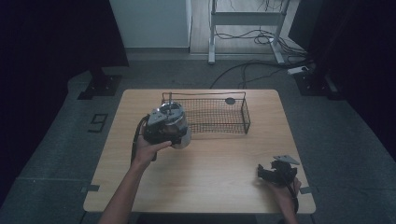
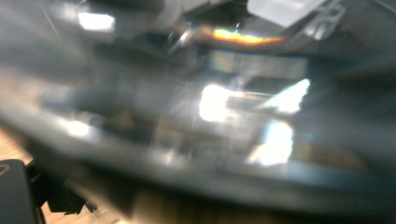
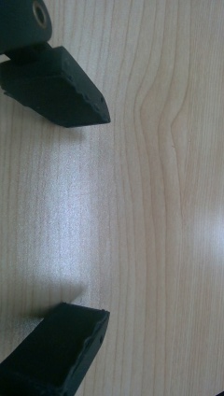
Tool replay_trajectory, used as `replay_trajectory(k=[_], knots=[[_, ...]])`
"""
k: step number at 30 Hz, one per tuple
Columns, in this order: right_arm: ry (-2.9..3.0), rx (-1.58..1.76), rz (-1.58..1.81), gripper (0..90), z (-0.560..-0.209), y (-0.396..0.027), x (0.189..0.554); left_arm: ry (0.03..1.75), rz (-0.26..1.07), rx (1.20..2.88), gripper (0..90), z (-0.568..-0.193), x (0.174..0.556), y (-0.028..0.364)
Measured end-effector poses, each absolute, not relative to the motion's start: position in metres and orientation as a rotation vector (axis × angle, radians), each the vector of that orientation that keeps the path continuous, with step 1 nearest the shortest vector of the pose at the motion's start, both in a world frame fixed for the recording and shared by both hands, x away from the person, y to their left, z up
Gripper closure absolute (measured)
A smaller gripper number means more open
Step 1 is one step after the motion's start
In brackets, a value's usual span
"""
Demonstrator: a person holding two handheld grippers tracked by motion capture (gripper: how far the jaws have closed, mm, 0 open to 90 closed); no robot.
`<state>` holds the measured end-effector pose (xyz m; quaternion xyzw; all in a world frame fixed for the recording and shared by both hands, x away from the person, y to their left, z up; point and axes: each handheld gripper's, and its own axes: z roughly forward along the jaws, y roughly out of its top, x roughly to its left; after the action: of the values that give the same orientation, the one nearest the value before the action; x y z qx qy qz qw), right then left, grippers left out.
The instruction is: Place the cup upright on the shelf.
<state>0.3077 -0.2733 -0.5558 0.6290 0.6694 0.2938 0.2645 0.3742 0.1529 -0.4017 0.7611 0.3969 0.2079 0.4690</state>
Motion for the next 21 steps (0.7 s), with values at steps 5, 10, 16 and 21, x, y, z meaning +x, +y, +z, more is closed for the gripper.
replay_trajectory(k=[5, 10, 16, 21], knots=[[1.809, 1.7, 0.794, 6.2, -0.556, -0.273, 0.308, 0.988, 0.513, 1.864, 4.3, -0.4, 0.379, 0.156], [1.808, 1.699, 0.794, 6.5, -0.556, -0.273, 0.308, 0.996, 0.513, 1.859, 4.3, -0.398, 0.384, 0.159], [1.806, 1.701, 0.793, 6.6, -0.556, -0.274, 0.308, 1.01, 0.488, 1.84, 4.3, -0.397, 0.39, 0.162], [1.808, 1.701, 0.791, 6.6, -0.556, -0.274, 0.308, 1.025, 0.495, 1.846, 4.3, -0.396, 0.396, 0.162]])
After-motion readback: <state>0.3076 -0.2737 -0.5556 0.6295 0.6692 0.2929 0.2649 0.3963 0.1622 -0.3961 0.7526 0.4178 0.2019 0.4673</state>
